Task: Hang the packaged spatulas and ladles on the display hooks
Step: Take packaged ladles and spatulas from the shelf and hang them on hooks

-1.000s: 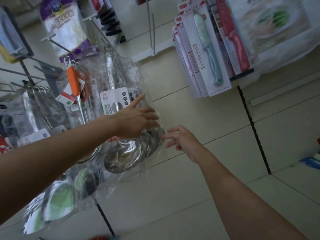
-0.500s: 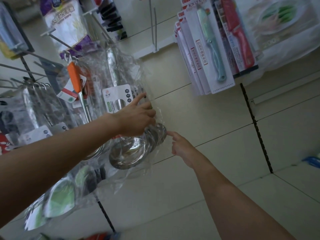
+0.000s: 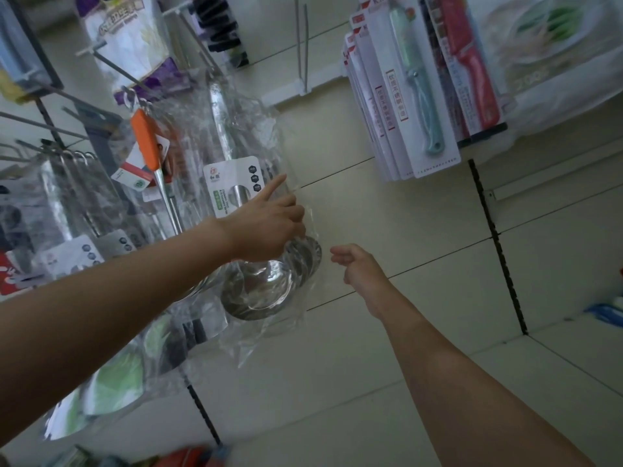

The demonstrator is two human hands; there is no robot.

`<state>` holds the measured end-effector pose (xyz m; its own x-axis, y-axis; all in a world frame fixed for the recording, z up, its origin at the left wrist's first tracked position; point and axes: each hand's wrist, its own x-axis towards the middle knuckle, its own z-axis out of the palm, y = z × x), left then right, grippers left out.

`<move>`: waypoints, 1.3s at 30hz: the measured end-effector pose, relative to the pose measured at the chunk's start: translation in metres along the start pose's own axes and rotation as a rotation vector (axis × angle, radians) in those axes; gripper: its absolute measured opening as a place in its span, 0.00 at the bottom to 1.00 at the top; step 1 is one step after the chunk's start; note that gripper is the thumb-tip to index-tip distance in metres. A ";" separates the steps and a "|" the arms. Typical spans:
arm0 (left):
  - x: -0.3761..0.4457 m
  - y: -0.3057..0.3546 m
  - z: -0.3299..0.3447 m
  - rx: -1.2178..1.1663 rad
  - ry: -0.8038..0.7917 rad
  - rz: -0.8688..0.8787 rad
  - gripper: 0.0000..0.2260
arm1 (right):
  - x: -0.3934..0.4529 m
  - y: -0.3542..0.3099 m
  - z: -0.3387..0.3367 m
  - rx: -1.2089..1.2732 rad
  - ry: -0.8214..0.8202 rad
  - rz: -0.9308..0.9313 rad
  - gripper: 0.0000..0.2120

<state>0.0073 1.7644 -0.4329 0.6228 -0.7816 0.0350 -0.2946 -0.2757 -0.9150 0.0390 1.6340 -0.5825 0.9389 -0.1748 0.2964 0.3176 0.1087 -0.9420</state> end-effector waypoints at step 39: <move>-0.139 -0.006 0.020 -0.640 0.267 -0.632 0.17 | -0.080 -0.092 0.067 -0.251 -0.120 -0.346 0.13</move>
<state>-0.0628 1.8863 -0.4402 0.6398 -0.4628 0.6136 -0.3505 -0.8862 -0.3030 -0.0562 1.7031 -0.5090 0.7963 -0.0427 0.6034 0.5880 -0.1797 -0.7887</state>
